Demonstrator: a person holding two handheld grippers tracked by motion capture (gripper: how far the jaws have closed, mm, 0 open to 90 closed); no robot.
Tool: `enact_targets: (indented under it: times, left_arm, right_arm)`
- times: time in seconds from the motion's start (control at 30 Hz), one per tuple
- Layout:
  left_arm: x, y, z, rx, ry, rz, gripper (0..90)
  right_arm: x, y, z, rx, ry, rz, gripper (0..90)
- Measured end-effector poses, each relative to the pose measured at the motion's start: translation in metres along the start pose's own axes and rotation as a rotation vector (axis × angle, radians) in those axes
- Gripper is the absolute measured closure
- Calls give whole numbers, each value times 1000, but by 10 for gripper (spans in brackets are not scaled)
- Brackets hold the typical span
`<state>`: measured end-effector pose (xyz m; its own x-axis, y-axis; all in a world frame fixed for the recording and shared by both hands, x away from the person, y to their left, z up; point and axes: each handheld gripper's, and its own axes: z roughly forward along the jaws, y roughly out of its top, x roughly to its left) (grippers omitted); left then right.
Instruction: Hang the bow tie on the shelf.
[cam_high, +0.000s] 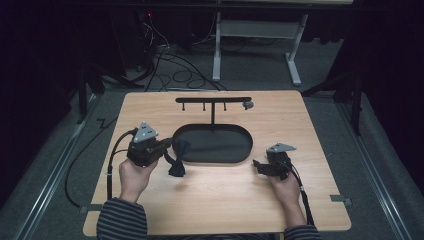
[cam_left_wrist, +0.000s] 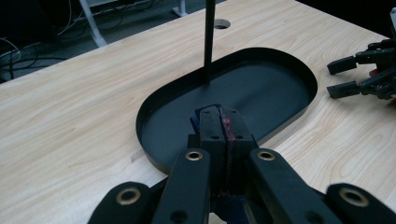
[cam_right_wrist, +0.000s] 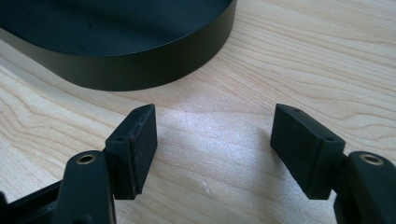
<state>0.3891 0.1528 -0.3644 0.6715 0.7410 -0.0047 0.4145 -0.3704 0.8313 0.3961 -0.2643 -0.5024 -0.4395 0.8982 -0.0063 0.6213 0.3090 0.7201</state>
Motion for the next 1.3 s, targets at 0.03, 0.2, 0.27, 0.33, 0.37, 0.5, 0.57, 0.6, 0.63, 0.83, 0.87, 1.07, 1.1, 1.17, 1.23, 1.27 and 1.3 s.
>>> enact_targets:
  times: [0.03,0.2,0.27,0.33,0.37,0.5,0.57,0.6,0.63,0.83,0.87,1.07,1.1,1.17,1.23,1.27,1.3]
  left_arm:
    - [0,2,1,0,-3,3,889]
    - [1,13,8,14,-1,28,889]
    - [1,18,9,13,0,34,889]
    - [1,22,11,7,-4,38,888]
    - [1,24,11,7,-5,45,888]
    - [0,32,14,16,-4,66,888]
    - [0,35,16,15,-8,72,888]
    - [1,37,16,13,-15,70,888]
    - [1,38,17,12,-15,68,888]
    - [2,45,19,21,-17,81,888]
    - [2,46,20,20,-16,86,888]
    - [1,57,22,23,-13,109,888]
    - [1,59,23,21,-11,112,888]
    - [1,63,24,24,-7,118,888]
    - [2,66,25,26,-5,124,888]
    - [1,68,25,24,-3,125,888]
    - [1,70,26,23,0,128,888]
  right_arm:
    - [0,0,0,-1,0,-2,332]
    - [0,0,0,1,0,-2,331]
    - [0,0,0,-1,1,-2,332]
    - [0,0,0,0,0,-1,332]
    - [0,0,0,1,0,-2,331]
    - [0,0,0,0,-1,-2,331]
    - [0,0,0,0,0,-2,332]
    - [0,0,0,0,0,-2,332]
    - [0,0,0,0,1,-2,331]
    - [0,0,0,-1,1,-6,331]
    - [0,0,0,0,-1,-7,331]
    - [0,0,0,-2,0,-8,331]
    - [0,0,0,-1,0,-8,330]
    - [0,0,0,-2,0,-8,330]
    - [0,0,0,-1,1,-8,329]
    - [0,0,0,0,0,-8,330]
    - [0,0,0,0,0,-8,330]
